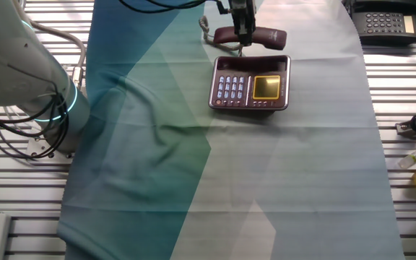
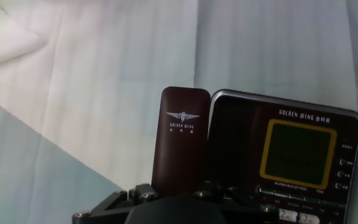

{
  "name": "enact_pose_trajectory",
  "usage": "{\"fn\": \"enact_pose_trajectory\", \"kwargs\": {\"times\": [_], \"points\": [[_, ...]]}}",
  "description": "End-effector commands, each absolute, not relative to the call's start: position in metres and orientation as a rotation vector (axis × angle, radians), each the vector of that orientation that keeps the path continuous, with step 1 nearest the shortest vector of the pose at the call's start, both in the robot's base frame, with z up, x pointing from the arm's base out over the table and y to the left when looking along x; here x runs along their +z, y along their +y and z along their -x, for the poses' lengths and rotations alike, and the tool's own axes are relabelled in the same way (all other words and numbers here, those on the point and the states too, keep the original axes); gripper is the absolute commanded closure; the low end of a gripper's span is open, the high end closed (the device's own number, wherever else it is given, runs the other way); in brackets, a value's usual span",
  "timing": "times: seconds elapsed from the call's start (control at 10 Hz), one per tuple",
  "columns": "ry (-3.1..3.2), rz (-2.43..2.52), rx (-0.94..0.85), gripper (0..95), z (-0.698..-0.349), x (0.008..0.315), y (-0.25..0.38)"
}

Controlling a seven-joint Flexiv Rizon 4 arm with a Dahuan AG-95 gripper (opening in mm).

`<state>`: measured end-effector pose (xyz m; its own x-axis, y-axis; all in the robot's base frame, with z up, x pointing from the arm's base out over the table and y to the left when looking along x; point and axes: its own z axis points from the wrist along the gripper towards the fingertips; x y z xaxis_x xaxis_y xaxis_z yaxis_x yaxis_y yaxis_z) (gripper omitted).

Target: Place the handset of the telephone on the corresponding phone cradle

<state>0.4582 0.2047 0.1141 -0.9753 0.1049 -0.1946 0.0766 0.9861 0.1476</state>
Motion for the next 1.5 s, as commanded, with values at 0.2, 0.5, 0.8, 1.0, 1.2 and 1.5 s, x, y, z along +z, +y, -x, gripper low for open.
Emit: {"fn": "enact_pose_trajectory", "kwargs": {"times": [0.2,0.5,0.8,1.0,1.2,1.5], "points": [[2.928,-0.107,0.225,95.0,-0.454,0.112,0.193],[2.917,-0.094,0.242,95.0,-0.452,0.105,0.186],[2.914,-0.091,0.253,95.0,-0.453,0.103,0.182],[2.912,-0.076,0.258,95.0,-0.455,0.100,0.179],[2.911,-0.068,0.261,95.0,-0.456,0.099,0.176],[2.907,-0.055,0.269,95.0,-0.457,0.096,0.171]]}}
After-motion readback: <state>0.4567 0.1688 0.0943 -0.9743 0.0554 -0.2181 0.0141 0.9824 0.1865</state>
